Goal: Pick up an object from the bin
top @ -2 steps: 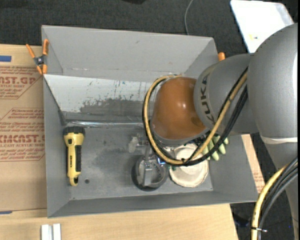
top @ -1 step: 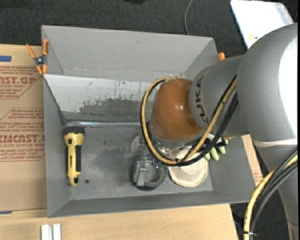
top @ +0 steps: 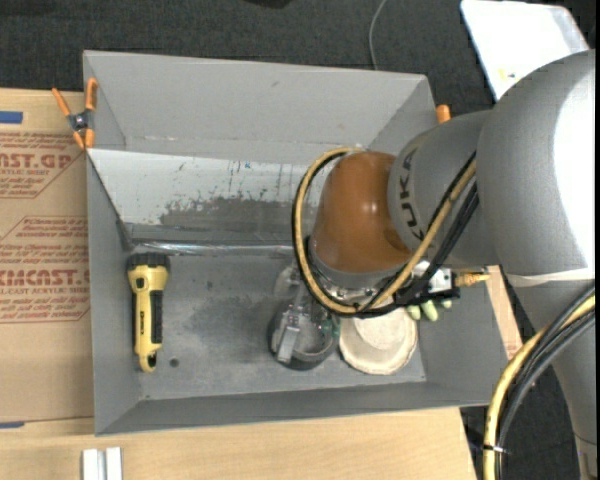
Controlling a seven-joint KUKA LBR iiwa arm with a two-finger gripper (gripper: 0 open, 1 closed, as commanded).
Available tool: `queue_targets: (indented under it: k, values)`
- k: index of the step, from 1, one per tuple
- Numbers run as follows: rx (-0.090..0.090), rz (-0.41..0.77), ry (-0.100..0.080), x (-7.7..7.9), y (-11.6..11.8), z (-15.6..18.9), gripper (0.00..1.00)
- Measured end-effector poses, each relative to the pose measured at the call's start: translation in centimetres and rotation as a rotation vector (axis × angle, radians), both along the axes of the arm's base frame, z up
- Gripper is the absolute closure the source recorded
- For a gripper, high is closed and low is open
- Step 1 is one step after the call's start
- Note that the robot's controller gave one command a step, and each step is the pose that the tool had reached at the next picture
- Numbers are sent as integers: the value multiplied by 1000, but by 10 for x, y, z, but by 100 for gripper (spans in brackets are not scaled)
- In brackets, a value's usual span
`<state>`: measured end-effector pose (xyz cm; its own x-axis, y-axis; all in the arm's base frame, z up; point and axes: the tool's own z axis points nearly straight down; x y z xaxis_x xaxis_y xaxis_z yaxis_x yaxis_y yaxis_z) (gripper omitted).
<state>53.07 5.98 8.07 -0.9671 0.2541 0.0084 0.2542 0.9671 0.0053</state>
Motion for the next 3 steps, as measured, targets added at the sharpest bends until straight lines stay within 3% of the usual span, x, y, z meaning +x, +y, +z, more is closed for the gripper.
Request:
queue_targets:
  k: [1,2,3]
  values:
    - [8,102,-10,-2,-18,-5,0]
    - [5,160,-24,-32,-27,-5,0]
    - [17,389,0,7,-48,-8,0]
